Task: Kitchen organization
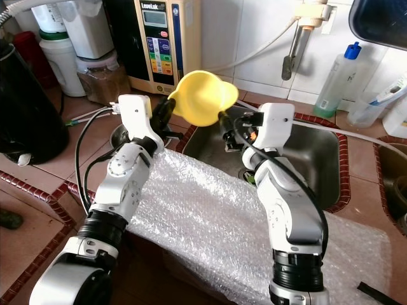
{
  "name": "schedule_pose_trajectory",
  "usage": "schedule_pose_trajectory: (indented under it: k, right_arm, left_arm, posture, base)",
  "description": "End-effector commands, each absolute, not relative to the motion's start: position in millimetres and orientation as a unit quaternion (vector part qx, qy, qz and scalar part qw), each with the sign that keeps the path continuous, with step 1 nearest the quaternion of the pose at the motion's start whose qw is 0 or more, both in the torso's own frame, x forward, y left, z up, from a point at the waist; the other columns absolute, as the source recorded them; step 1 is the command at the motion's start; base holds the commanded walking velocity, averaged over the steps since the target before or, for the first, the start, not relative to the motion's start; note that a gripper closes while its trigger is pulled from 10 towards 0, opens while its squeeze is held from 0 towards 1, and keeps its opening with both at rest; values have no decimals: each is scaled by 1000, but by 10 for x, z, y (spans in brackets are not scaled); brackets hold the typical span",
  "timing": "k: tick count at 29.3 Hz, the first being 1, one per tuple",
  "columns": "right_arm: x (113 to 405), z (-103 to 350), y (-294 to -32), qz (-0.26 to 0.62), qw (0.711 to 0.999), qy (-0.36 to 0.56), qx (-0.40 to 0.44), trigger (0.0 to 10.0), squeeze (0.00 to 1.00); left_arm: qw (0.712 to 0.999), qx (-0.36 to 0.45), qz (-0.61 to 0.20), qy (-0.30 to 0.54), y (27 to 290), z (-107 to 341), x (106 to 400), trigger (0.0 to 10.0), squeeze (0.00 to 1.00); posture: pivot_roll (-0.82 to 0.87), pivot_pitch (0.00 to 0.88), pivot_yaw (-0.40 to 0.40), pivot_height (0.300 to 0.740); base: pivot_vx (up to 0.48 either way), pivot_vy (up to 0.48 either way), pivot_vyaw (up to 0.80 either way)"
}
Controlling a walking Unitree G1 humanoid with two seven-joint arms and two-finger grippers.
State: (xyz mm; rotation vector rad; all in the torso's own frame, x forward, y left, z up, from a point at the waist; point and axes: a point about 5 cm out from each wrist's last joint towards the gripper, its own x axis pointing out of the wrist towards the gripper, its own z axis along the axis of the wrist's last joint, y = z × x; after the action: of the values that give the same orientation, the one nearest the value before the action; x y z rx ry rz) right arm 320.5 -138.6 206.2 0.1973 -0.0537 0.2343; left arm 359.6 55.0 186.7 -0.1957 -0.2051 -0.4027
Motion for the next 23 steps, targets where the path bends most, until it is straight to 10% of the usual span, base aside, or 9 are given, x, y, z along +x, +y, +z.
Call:
schedule_pose_trajectory:
  k: [1, 4, 6, 7, 15, 17, 19, 23]
  right_arm:
    - [3227, 2074, -1370, 117, 987, -22, 105, 10000, 0]
    - [3254, 2056, -1331, 114, 987, -16, 108, 10000, 0]
    - [3276, 2031, -1333, 102, 989, -10, 108, 980, 0]
    - [3282, 2027, -1336, 99, 989, -9, 108, 0, 0]
    - [3320, 2012, -1424, 66, 993, -6, 99, 0, 0]
    - [3327, 2004, -1447, 58, 994, -4, 97, 0, 0]
    - [3331, 1977, -1474, 49, 994, 2, 94, 0, 0]
    - [3334, 1934, -1507, 35, 995, 11, 93, 0, 0]
  left_arm:
    - [964, -98, -219, -117, 503, 1946, 3563, 0, 0]
    - [956, -91, -249, -122, 402, 1936, 3482, 0, 0]
    - [954, -99, -257, -121, 372, 1931, 3455, 0, 0]
    - [953, -99, -258, -121, 368, 1932, 3451, 0, 0]
    - [959, -87, -243, -116, 397, 1912, 3454, 0, 0]
    - [963, -78, -233, -114, 416, 1904, 3463, 627, 0]
    - [967, -67, -216, -115, 436, 1902, 3479, 3412, 0]
    - [970, -60, -204, -115, 435, 1907, 3480, 4353, 0]
  posture:
    - [-50, 0, 54, 740]
    - [-47, 0, 54, 740]
    - [-46, 0, 54, 740]
    - [-44, 0, 52, 740]
    - [-44, 0, 49, 740]
    - [-45, 0, 50, 740]
    - [-45, 0, 49, 740]
    - [-44, 0, 48, 740]
  base:
    - [0, 0, 0]
    - [0, 0, 0]
    - [0, 0, 0]
    - [0, 0, 0]
    - [0, 0, 0]
    - [0, 0, 0]
    - [0, 0, 0]
    - [0, 0, 0]
